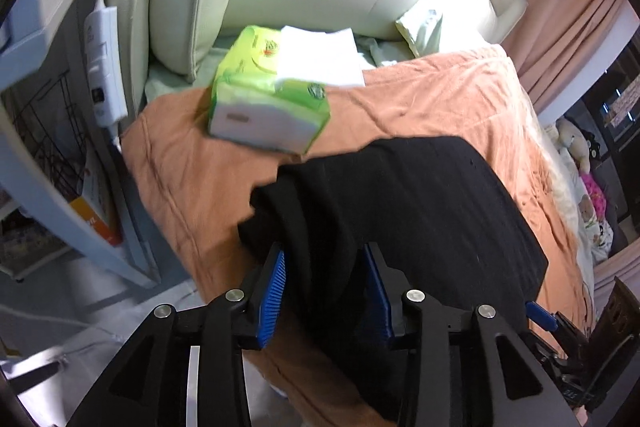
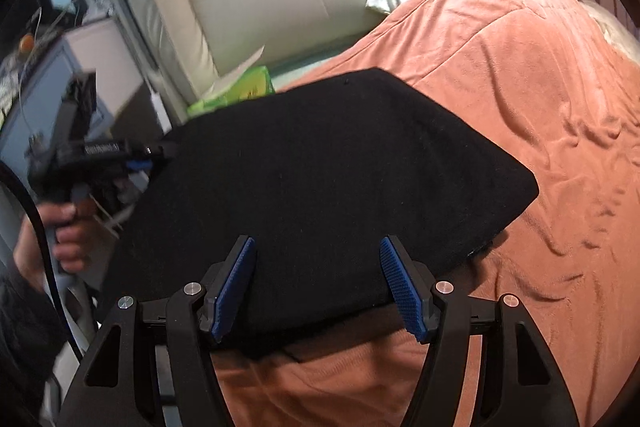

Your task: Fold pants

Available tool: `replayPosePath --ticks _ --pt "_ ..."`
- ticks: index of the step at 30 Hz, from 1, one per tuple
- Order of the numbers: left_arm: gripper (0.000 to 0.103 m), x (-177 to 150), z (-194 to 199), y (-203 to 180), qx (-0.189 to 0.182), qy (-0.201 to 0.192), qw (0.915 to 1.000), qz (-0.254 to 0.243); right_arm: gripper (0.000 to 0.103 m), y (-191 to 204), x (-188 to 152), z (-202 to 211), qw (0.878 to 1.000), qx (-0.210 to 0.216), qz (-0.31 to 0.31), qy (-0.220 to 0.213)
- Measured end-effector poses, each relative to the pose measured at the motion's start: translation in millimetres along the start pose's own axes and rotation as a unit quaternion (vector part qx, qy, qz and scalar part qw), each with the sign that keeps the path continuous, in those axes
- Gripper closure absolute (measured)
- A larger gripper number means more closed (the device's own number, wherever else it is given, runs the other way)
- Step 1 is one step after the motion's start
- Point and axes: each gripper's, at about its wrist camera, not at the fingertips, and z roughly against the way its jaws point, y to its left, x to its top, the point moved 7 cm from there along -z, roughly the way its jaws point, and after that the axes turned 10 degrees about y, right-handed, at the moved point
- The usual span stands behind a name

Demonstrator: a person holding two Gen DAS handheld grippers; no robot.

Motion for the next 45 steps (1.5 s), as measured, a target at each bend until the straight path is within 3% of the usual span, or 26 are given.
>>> replayPosePath --ticks 8,12,16,30,32,37,45 --pt "0.05 -42.7 0.7 -24.6 -0.005 0.021 0.9996 -0.018 0.039 15.9 -12.2 -5.9 0.998 -0.051 0.027 0.038" --pt "0.049 -68.9 4.4 -44.7 -0.02 0.03 0.999 -0.025 0.044 18.8 -16.9 1.1 0.998 -0.026 0.003 0.062" --pt "0.048 -89.6 6.9 -65.4 -0.031 0.04 0.9979 -0.039 0.044 18.4 -21.2 23.5 0.998 -0.031 -0.005 0.054" --pt "0.048 -152.2 39.8 -109.6 -0.019 0.051 0.9957 -0.075 0.044 -12.1 -54.2 112.1 0.998 -0.037 -0.058 0.011" --pt "0.047 -160.5 45.3 -118.0 -0.021 0.053 0.9951 -0.08 0.041 -13.8 -60.9 125.3 0.997 -0.042 -0.061 0.004" --pt "0.026 -178.9 61.9 -140.4 -0.009 0.042 0.9935 -0.105 0.024 -20.2 -74.5 148.1 0.995 -0.056 -0.078 -0.004" --pt "0.002 -206.9 97.9 -180.0 0.013 0.01 0.9864 -0.163 0.008 -8.6 -104.7 196.0 0.991 -0.109 -0.071 -0.031"
